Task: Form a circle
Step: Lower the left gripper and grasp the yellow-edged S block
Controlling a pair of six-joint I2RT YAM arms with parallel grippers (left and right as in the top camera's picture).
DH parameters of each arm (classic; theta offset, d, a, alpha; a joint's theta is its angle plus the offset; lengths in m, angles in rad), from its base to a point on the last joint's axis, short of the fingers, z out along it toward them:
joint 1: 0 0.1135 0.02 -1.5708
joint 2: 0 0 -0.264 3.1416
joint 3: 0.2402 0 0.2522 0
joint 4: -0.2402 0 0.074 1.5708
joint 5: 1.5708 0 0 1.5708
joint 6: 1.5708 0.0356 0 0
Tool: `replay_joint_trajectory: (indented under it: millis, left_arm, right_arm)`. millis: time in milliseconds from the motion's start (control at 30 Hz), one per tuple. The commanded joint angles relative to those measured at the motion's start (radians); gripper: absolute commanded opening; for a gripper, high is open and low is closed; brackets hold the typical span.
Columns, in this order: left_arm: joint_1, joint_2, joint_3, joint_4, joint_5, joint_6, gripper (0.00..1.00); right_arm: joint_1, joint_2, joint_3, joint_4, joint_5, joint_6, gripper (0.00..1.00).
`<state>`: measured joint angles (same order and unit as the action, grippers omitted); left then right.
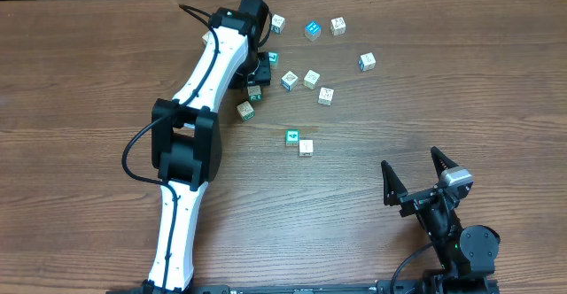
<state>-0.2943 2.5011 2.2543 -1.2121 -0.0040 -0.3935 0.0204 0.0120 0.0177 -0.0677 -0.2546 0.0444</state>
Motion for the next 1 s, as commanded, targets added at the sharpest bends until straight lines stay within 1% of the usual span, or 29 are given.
replay_joint_trajectory:
  millis: [0, 67, 267, 467, 667, 967]
  left_arm:
    - [-0.001, 0.012, -0.012, 0.016, -0.014, -0.015, 0.5]
    - [-0.001, 0.012, -0.012, 0.019, -0.014, -0.015, 0.47]
    - [-0.001, 0.012, -0.012, 0.018, -0.014, -0.014, 0.34]
    - [-0.001, -0.004, 0.0, 0.014, -0.014, -0.014, 0.31]
    - [-0.002, -0.028, 0.025, 0.007, -0.013, -0.011, 0.29]
    - [-0.003, -0.128, 0.027, -0.019, 0.001, -0.011, 0.26]
  right_arm:
    - [-0.003, -0.009, -0.01, 0.006, 0.007, -0.005, 1.0]
    - [-0.003, -0.009, -0.01, 0.006, 0.007, -0.005, 1.0]
    - [-0.003, -0.009, -0.01, 0.006, 0.007, -0.004, 1.0]
    - [-0.003, -0.009, -0.01, 0.006, 0.007, -0.005, 1.0]
    - [-0.003, -0.009, -0.01, 0.006, 0.007, -0.005, 1.0]
    - [-0.003, -0.009, -0.01, 0.006, 0.007, -0.004, 1.0]
